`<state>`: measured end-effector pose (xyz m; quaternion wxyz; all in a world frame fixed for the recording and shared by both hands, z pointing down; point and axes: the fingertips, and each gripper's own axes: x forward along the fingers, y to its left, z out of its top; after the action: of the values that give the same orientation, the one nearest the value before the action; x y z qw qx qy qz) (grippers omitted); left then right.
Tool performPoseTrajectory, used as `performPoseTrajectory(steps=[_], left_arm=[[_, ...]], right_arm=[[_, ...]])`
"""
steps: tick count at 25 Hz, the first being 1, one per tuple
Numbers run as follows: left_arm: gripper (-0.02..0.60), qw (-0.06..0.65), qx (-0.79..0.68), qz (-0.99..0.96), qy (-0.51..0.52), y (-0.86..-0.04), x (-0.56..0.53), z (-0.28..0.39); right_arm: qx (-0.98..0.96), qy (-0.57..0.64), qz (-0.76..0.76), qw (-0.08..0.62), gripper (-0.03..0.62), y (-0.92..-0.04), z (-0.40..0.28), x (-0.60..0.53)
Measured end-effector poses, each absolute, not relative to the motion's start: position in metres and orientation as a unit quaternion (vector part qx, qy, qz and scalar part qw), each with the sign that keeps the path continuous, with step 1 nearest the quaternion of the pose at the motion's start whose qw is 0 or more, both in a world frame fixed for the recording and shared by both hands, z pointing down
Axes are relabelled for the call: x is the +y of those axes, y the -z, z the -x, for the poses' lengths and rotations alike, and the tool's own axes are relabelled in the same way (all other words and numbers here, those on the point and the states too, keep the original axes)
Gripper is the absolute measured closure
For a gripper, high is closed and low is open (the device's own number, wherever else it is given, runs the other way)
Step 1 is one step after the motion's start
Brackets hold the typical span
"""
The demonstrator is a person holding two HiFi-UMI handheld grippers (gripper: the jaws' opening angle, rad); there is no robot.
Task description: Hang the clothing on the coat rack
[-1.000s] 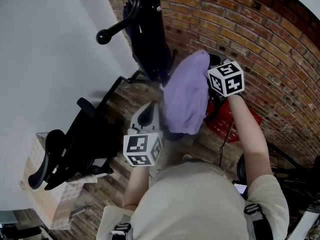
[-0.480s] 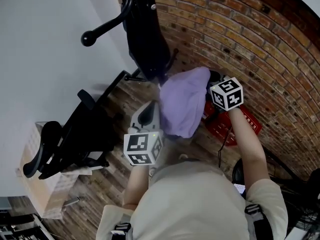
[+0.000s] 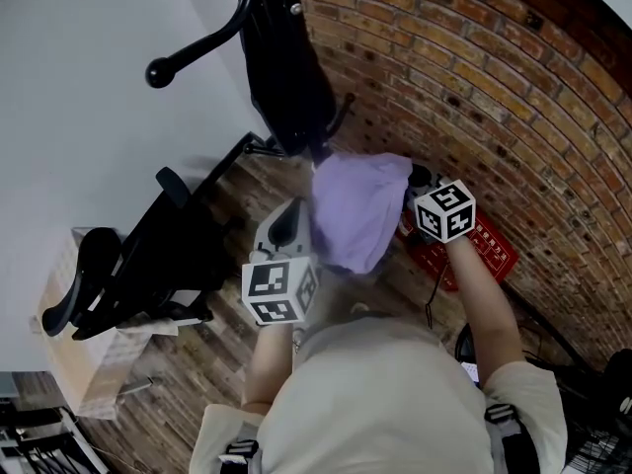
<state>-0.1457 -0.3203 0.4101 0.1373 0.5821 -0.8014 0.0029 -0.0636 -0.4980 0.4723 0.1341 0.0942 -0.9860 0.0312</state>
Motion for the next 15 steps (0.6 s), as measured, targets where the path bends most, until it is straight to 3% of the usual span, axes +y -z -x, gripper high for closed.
performPoseTrajectory(steps=[15], left_arm=[[0.578,0.160,-0.815,-0.557,-0.008,-0.429,-0.301,0.148]], right_arm=[[-0.988,-0.110,-0.062,0.083,0.557,-0.509,0.061,-0.443]])
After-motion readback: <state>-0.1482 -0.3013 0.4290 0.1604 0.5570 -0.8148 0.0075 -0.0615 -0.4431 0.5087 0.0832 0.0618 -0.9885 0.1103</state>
